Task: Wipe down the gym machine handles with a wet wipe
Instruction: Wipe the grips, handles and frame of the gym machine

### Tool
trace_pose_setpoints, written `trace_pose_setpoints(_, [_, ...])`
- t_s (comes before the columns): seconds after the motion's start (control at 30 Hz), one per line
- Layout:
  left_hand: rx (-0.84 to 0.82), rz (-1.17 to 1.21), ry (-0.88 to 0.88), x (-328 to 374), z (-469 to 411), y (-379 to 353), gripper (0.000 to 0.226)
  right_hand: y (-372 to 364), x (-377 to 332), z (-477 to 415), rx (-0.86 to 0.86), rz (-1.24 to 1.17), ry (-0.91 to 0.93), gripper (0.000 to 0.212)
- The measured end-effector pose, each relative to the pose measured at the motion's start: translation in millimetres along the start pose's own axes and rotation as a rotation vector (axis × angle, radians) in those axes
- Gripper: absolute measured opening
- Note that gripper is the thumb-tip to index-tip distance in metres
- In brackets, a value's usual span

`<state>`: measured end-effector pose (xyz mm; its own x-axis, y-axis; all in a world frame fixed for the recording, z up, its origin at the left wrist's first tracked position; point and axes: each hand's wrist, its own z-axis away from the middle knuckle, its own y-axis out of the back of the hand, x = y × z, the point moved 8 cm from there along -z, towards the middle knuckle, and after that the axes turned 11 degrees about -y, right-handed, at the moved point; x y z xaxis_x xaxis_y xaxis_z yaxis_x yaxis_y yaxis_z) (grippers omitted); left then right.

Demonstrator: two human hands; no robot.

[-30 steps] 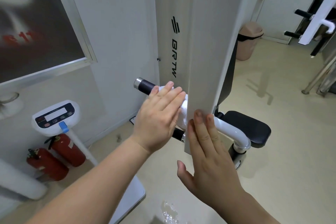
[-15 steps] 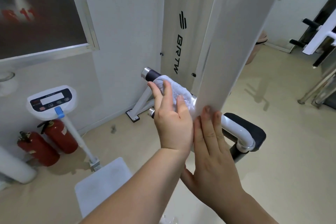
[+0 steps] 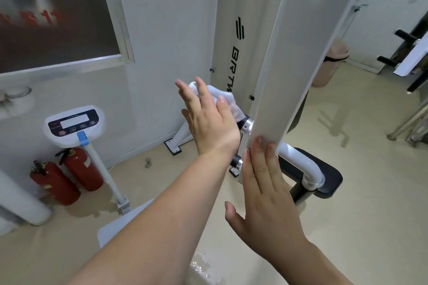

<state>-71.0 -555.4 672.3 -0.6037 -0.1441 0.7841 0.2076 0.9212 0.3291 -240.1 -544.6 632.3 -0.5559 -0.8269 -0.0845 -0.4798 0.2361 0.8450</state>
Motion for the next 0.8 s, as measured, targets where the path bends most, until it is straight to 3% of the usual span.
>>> trace_pose_setpoints(0.2, [-0.154, -0.066, -0.246, 3, 49, -11, 0.067, 2, 4, 2, 0.031, -0.028, -0.018, 0.104])
trace_pose_setpoints(0.4, [-0.229, -0.356, -0.587, -8, 8, 14, 0.059, 7, 2, 1, 0.057, 0.0, -0.038, 0.098])
trace_pose_setpoints(0.63, [-0.415, -0.48, -0.855, 9, -34, 19, 0.051, 5, -6, -6, 0.156, 0.093, -0.125, 0.101])
trace_pose_setpoints(0.8, [-0.705, -0.28, -1.126, 36, -42, 17, 0.044, -8, -26, -21, 0.205, 0.114, -0.135, 0.099])
